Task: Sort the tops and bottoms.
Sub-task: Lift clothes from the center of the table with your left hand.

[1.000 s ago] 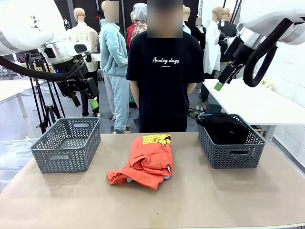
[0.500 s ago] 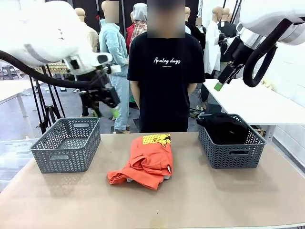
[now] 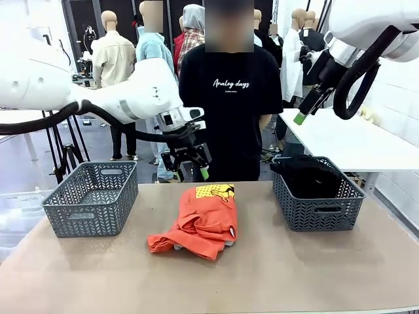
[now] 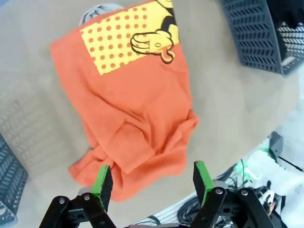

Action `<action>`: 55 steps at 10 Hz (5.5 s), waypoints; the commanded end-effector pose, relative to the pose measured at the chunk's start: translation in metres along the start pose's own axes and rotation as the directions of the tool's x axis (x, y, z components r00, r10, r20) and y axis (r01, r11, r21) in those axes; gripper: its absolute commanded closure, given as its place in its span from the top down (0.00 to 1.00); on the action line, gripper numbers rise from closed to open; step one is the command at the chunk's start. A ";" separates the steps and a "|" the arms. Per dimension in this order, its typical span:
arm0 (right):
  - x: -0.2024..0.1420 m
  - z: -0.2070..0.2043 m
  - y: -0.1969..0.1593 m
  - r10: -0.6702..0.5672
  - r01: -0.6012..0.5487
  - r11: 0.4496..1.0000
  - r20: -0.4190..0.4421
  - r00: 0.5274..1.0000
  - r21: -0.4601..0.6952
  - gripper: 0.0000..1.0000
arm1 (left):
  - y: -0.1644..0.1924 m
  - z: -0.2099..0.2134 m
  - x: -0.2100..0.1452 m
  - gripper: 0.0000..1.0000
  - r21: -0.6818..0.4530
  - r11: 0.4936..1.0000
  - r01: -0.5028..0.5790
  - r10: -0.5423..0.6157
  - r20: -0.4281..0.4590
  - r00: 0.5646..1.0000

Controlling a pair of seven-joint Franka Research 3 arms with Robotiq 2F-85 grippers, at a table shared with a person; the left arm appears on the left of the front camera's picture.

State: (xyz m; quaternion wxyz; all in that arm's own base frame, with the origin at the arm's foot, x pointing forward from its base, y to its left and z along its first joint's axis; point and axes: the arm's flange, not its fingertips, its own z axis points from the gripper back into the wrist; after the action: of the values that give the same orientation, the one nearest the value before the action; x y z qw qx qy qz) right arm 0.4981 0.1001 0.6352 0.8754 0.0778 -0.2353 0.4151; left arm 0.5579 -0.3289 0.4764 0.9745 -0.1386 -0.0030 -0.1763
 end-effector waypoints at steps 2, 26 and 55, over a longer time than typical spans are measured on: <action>0.002 0.000 -0.001 0.002 -0.002 1.000 -0.002 1.000 0.000 1.00 | 0.008 0.008 -0.009 0.88 -0.037 0.999 0.001 -0.001 0.009 1.000; 0.002 0.000 -0.001 0.002 -0.002 1.000 -0.002 1.000 0.000 1.00 | -0.021 -0.124 0.050 0.88 0.223 0.919 -0.325 0.296 0.156 0.942; 0.002 0.000 -0.001 0.002 -0.002 1.000 -0.002 1.000 0.000 1.00 | -0.058 0.098 0.000 0.00 0.289 0.911 -0.295 0.242 0.205 0.948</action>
State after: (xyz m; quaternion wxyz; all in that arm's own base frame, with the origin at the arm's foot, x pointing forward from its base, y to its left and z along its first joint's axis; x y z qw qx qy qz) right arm 0.4985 0.1001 0.6362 0.8752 0.0776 -0.2361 0.4151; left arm 0.5466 -0.3531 0.5872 0.9939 0.0027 -0.1097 -0.0092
